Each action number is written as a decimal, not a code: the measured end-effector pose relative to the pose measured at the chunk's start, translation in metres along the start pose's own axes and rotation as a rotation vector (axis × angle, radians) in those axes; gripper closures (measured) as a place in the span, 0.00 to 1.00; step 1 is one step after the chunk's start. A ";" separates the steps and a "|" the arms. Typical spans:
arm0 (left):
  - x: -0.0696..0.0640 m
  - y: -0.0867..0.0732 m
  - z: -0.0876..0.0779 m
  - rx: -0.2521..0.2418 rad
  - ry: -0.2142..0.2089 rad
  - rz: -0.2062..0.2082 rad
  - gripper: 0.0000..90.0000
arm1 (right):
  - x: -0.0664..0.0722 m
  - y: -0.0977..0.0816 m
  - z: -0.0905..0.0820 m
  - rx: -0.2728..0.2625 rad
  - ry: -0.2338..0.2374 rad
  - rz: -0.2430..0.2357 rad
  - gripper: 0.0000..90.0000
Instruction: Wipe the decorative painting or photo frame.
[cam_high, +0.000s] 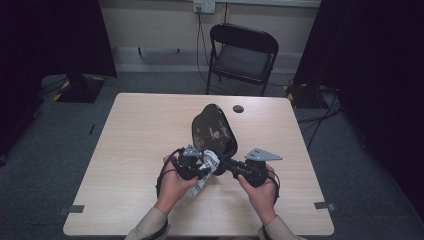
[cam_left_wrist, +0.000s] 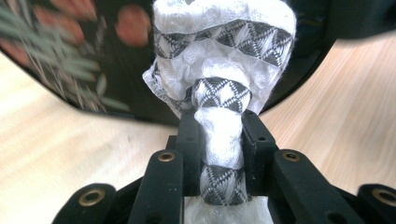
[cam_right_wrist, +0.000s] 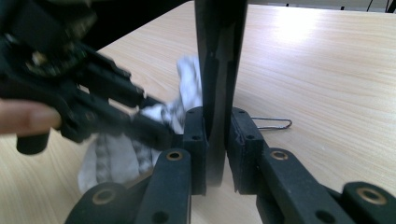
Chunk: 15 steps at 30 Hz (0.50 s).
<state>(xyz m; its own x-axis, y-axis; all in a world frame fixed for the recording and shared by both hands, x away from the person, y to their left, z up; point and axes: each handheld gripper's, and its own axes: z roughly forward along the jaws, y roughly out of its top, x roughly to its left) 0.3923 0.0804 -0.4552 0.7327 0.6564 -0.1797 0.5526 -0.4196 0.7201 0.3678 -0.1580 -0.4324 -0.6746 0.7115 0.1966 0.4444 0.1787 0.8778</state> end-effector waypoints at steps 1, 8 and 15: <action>0.000 -0.004 0.003 0.018 -0.008 -0.003 0.81 | 0.000 0.000 0.000 0.002 0.000 0.000 0.88; 0.000 -0.022 0.016 0.050 -0.022 -0.028 0.81 | 0.000 0.000 0.000 -0.003 0.002 0.000 0.88; 0.000 -0.014 0.001 0.031 -0.029 -0.033 0.81 | -0.002 -0.002 -0.004 0.006 0.016 0.001 0.85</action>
<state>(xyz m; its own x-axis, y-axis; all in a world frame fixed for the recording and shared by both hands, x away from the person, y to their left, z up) 0.3849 0.0852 -0.4657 0.7246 0.6521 -0.2230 0.5888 -0.4174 0.6922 0.3662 -0.1620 -0.4329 -0.6832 0.7010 0.2043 0.4487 0.1824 0.8749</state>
